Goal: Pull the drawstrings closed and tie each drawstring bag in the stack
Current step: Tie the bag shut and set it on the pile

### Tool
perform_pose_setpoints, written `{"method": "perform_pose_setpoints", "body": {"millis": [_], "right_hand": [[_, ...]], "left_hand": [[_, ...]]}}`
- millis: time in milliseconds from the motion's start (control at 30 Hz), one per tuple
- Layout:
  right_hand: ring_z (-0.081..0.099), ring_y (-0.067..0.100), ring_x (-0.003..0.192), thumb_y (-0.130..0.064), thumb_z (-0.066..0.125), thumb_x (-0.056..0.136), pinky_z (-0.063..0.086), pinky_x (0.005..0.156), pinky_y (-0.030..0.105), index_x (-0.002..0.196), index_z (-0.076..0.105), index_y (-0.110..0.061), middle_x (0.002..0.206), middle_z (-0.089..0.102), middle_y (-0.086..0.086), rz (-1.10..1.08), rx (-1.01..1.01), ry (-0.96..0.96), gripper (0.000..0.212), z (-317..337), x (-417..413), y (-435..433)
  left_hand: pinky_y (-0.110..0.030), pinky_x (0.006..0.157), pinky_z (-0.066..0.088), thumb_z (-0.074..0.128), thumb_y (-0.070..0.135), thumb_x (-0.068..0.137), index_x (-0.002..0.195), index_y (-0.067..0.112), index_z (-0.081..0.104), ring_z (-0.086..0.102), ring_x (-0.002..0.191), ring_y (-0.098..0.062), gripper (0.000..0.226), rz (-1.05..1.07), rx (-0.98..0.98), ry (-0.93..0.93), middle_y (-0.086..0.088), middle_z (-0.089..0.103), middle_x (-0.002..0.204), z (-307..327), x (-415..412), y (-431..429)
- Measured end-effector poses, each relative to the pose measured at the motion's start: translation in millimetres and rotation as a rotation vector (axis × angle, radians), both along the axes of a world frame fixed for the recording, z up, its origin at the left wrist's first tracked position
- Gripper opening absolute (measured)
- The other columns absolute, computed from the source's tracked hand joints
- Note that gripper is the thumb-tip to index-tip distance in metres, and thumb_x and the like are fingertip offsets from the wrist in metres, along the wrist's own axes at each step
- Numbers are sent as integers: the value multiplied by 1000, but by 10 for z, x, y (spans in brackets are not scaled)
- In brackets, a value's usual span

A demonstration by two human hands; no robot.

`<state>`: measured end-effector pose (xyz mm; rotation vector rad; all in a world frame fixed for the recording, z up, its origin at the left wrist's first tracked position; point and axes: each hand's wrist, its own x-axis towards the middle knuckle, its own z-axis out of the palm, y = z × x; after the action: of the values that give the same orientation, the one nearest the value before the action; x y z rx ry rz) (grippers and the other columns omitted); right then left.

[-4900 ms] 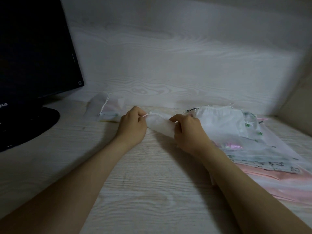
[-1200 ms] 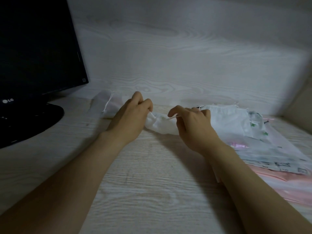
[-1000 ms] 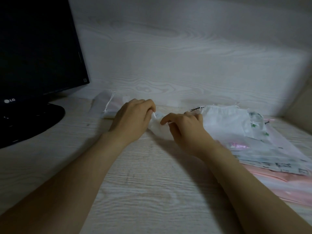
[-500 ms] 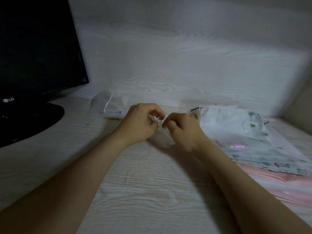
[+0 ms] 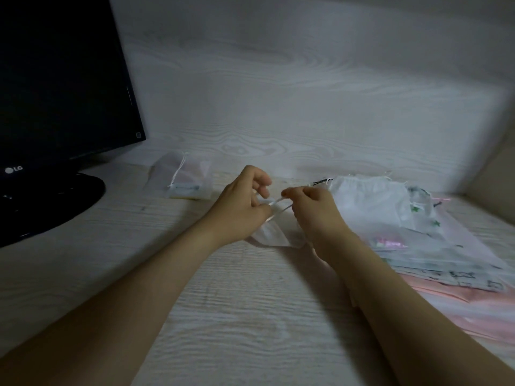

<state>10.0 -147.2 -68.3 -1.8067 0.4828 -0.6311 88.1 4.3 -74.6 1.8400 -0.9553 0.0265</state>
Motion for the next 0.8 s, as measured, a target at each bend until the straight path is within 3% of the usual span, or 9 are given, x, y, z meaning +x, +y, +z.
{"method": "perform_pose_setpoints", "body": {"millis": [100, 200, 300, 367, 467, 533, 700, 800], "right_hand": [[39, 6, 48, -19, 61, 100, 32, 52, 25, 88, 73, -2, 58, 50, -3, -27, 17, -34, 24, -2, 22, -15], [34, 2, 43, -19, 64, 99, 30, 48, 19, 71, 66, -6, 47, 41, -15, 29, -81, -42, 31, -30, 4, -19], [30, 4, 45, -22, 65, 100, 29, 48, 22, 64, 58, -6, 44, 34, -16, 63, -184, -43, 40, -78, -1, -39], [37, 7, 48, -28, 65, 100, 33, 52, 27, 65, 63, -4, 47, 41, -13, 29, -351, -4, 42, -95, 5, -54], [66, 16, 70, -43, 65, 97, 50, 68, 33, 78, 77, -14, 69, 72, -5, -62, -650, 88, 37, -116, 3, -56], [70, 21, 79, -53, 63, 93, 55, 76, 38, 76, 76, -19, 75, 75, -3, -80, -743, 125, 40, -147, -3, -45], [64, 29, 90, -53, 54, 99, 45, 84, 39, 75, 71, -18, 79, 70, -1, -99, -893, 304, 45, -124, -36, 4], [55, 32, 77, -38, 46, 99, 36, 82, 42, 57, 52, -12, 62, 57, 1, -160, -830, 265, 50, -24, -105, 73]], "left_hand": [[-38, 79, 58, 71, 18, 91, 97, 27, 76, 70, 84, -17, 12, 62, 65, 88, 1, 75, 90, -4, 39, -28], [-40, 81, 56, 73, 27, 94, 85, 20, 80, 69, 78, -18, 13, 5, 36, 197, -3, 76, 80, 33, 35, -12], [-26, 73, 49, 68, 29, 102, 95, 13, 76, 63, 70, -5, 19, -28, -21, 304, 2, 72, 76, 68, 19, 6], [-19, 68, 49, 66, 24, 103, 101, 7, 75, 65, 70, -3, 19, -31, -68, 367, 1, 75, 78, 92, 12, 11], [-25, 77, 54, 69, 20, 100, 98, 4, 77, 68, 78, -11, 17, -29, -144, 425, -5, 77, 83, 117, 26, 17], [-28, 82, 57, 73, 19, 97, 99, 4, 77, 73, 82, -16, 15, -33, -191, 460, -12, 78, 88, 135, 29, 21], [-34, 89, 61, 71, 19, 99, 103, 2, 77, 77, 88, -23, 18, -74, -211, 573, -14, 79, 92, 155, 21, 7], [-27, 81, 60, 67, 17, 102, 108, 4, 76, 76, 84, -19, 18, -54, -176, 582, -11, 80, 95, 155, 4, 3]]}}
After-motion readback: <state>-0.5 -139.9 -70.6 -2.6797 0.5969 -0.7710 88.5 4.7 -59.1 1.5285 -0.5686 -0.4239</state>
